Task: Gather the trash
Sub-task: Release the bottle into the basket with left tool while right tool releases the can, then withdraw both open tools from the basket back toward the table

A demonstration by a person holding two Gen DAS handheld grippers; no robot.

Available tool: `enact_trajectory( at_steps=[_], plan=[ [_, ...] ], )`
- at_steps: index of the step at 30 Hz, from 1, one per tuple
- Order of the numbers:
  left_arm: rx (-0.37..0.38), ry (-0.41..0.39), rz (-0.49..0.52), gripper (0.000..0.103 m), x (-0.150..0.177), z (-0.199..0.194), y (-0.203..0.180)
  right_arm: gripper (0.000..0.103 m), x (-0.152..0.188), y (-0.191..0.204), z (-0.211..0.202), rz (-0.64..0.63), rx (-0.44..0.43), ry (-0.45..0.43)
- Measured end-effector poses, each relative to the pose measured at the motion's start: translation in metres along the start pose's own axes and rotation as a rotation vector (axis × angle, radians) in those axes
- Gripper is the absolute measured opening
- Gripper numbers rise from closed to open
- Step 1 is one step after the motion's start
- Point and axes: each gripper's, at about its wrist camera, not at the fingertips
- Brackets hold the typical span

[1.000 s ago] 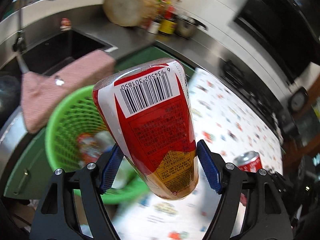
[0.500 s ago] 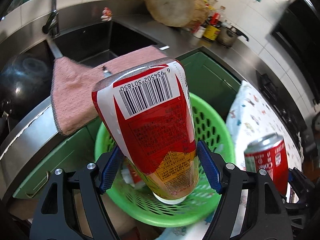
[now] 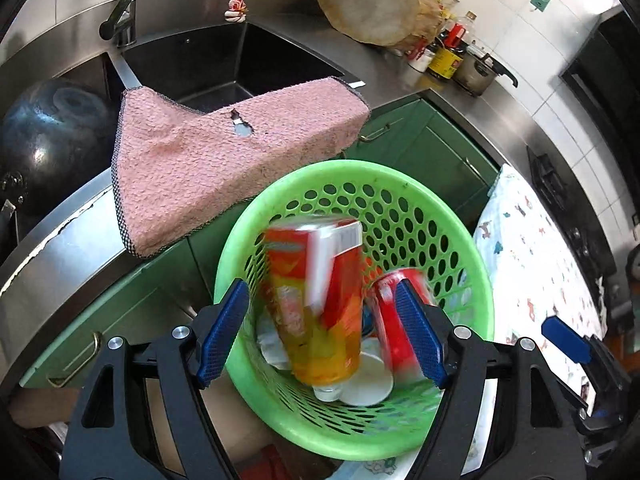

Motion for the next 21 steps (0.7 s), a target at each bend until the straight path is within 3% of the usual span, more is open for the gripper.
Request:
enact_trajectory(
  at_steps=[21],
  plan=[
    [0.038,0.014,0.09,0.081,0.035,-0.02,-0.067,0.082,0.08,-0.124,-0.097,0.144,0.192,-0.042]
  ],
)
Point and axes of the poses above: each gripper's, at about its wrist camera, not at the fingertips, and z roughly the way its jaws point, y to its left, x to its underside, and after that the axes turned 13 degrees about x, right-handed
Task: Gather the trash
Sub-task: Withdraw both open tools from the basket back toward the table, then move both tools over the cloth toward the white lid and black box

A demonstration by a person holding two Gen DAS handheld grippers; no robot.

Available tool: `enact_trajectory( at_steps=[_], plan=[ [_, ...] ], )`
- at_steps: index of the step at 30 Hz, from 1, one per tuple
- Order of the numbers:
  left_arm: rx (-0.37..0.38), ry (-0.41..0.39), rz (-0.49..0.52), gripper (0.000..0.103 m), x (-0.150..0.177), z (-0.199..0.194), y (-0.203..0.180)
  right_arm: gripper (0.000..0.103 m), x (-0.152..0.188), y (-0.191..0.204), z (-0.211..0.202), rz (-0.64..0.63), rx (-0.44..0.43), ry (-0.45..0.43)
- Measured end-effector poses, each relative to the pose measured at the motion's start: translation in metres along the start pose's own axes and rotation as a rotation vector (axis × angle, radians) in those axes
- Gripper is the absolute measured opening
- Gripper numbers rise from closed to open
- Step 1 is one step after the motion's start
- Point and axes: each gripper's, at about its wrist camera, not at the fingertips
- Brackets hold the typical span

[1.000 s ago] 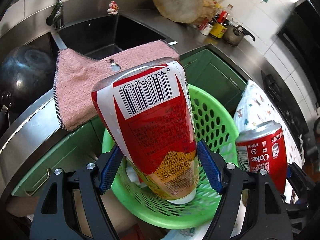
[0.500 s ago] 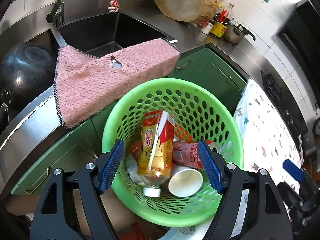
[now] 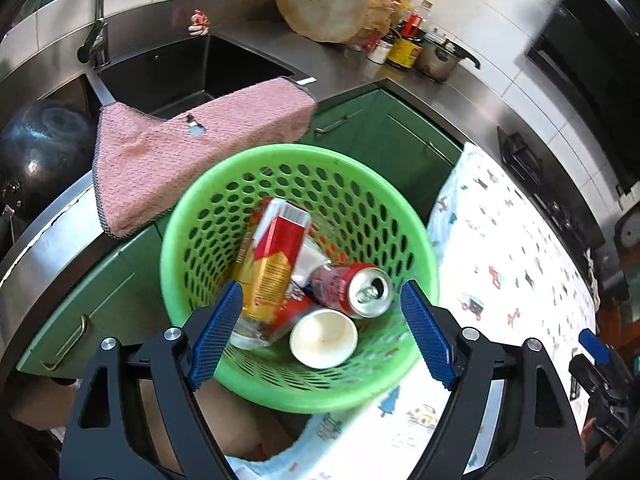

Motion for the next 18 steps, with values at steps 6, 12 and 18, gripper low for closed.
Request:
enact_trajectory(
  at_steps=[6,12,18],
  plan=[
    [0.007,0.006,0.029,0.082,0.01,-0.001,-0.029,0.083,0.018,-0.04,-0.025,0.03,0.037,-0.02],
    [0.016,0.014,0.072,0.082,0.022,0.001,-0.063,0.083,0.034,-0.076,-0.041,0.041,0.085,-0.02],
    [0.021,0.027,0.096,0.082,0.032,0.003,-0.088,0.083,0.048,-0.112,-0.056,0.06,0.139,-0.021]
  ],
)
Point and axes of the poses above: each gripper's, at about its wrist camera, not at the fingertips, and z roughly the way its jaws point, y to its left, x to its underside, and after that the axes turned 13 degrees about x, right-handed
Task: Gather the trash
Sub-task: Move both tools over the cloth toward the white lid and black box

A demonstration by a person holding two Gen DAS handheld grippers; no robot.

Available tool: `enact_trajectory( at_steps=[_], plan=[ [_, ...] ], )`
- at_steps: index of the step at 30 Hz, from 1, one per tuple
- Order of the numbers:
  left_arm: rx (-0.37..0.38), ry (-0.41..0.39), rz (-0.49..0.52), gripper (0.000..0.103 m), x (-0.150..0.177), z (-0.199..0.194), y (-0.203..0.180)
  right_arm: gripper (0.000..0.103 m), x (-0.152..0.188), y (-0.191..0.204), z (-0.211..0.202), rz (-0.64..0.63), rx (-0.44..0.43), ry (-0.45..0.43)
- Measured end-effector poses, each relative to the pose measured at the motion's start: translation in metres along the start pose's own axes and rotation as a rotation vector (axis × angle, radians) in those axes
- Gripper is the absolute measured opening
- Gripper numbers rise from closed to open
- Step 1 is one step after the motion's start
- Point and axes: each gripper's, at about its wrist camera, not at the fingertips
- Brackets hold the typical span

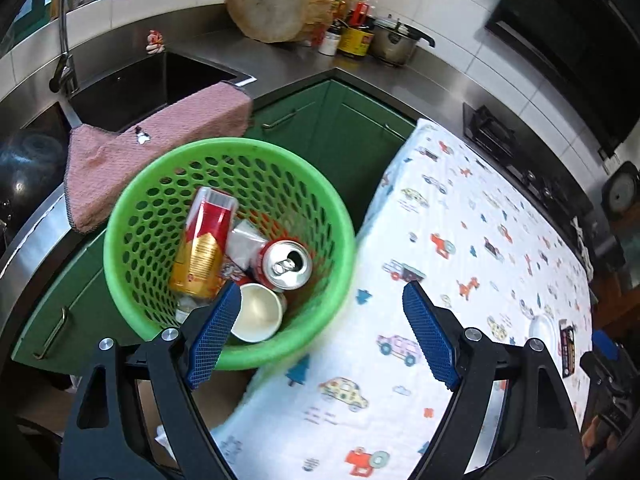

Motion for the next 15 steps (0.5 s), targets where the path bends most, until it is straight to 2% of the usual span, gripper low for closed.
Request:
enact_trajectory(
  at_steps=[15],
  plan=[
    [0.018,0.025,0.044,0.084,0.013,0.007,-0.043,0.084,0.028,-0.083,-0.017,0.053,0.12,0.019]
  ],
)
Point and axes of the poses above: each gripper's, at about its wrist camera, not at the fingertips, and z roughly the way its jaws point, y to its left, x to its underside, and after that the axes turned 13 degrees about x, right-handed
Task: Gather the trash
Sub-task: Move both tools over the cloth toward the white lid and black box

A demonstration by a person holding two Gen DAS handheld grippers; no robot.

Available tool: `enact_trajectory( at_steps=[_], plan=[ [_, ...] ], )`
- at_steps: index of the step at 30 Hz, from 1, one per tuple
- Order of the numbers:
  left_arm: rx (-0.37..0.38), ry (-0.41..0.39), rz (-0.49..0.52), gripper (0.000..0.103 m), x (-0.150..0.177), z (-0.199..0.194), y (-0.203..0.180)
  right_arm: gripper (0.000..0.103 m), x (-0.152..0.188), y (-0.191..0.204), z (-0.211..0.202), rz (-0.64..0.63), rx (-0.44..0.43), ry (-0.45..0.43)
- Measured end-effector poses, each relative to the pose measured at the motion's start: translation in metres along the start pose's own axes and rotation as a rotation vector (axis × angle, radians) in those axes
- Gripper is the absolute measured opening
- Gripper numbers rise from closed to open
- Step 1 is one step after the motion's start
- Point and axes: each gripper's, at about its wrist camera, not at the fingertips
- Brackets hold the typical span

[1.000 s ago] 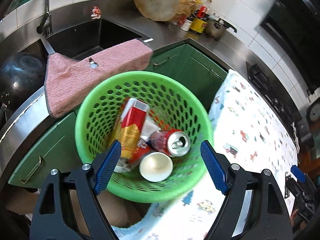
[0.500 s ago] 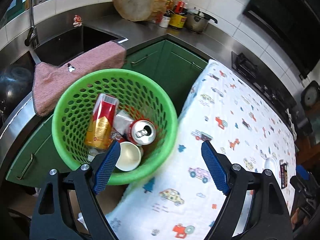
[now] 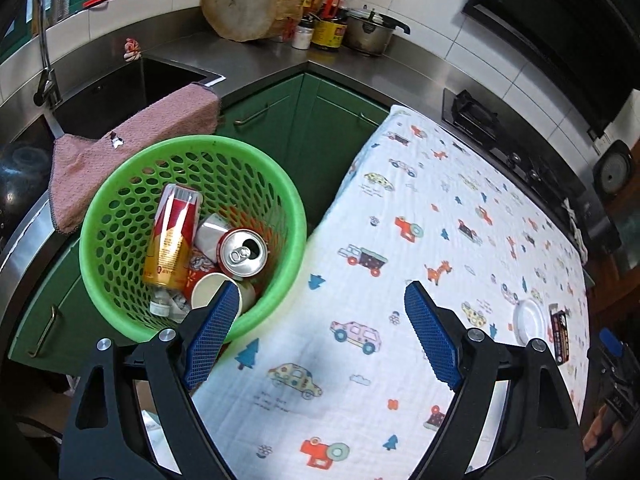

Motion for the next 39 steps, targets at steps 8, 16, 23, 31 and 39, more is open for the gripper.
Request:
enact_trajectory(
  at_steps=[8,16,23,31,39],
  plan=[
    [-0.002,0.002,0.001,0.084,0.003,-0.001,-0.007,0.084,0.009,-0.017,0.001,0.003,0.034,0.015],
    [-0.003,-0.002,-0.004,0.084,0.003,-0.004,-0.008,0.085,0.016,-0.027,0.003,0.004,0.047,0.022],
    [-0.005,-0.005,-0.007,0.084,0.004,-0.007,-0.008,0.087,0.018,-0.031,0.003,0.003,0.059,0.023],
    [-0.01,0.005,-0.002,0.084,0.005,-0.006,-0.011,0.087,0.022,-0.037,0.004,0.019,0.052,0.02],
    [-0.012,0.004,0.013,0.084,0.007,-0.008,-0.021,0.087,0.024,-0.046,0.002,0.032,0.055,0.013]
  ],
)
Point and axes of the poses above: each gripper's, at about its wrist camera, not at the fingertips, and z roughly the way its jaws point, y to its left, x to its underside, and after that the axes turned 13 degrees about x, right-handed
